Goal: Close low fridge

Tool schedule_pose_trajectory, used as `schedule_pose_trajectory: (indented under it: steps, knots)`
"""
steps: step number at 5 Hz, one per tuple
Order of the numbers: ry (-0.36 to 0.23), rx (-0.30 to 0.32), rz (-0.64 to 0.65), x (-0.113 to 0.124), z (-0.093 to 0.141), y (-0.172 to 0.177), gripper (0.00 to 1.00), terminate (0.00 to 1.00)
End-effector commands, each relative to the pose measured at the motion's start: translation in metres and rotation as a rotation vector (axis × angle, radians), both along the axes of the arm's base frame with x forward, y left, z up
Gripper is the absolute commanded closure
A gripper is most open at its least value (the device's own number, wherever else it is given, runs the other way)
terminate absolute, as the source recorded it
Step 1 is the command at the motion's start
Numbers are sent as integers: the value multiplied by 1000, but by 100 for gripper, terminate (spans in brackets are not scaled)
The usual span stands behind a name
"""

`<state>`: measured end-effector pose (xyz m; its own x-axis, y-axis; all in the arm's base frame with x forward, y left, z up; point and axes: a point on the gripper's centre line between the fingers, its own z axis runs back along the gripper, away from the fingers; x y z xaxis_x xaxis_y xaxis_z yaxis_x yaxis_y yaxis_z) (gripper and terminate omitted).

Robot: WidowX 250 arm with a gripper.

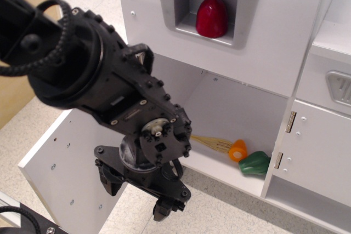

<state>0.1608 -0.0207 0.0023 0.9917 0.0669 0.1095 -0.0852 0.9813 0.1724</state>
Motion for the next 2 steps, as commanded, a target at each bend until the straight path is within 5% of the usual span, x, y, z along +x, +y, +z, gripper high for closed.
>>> schedule_pose_trajectory:
  steps: [1,2]
  knots:
    - [0,0,0,0,0,0,0,0]
    - [-21,-10,51,30,12,22,0,0]
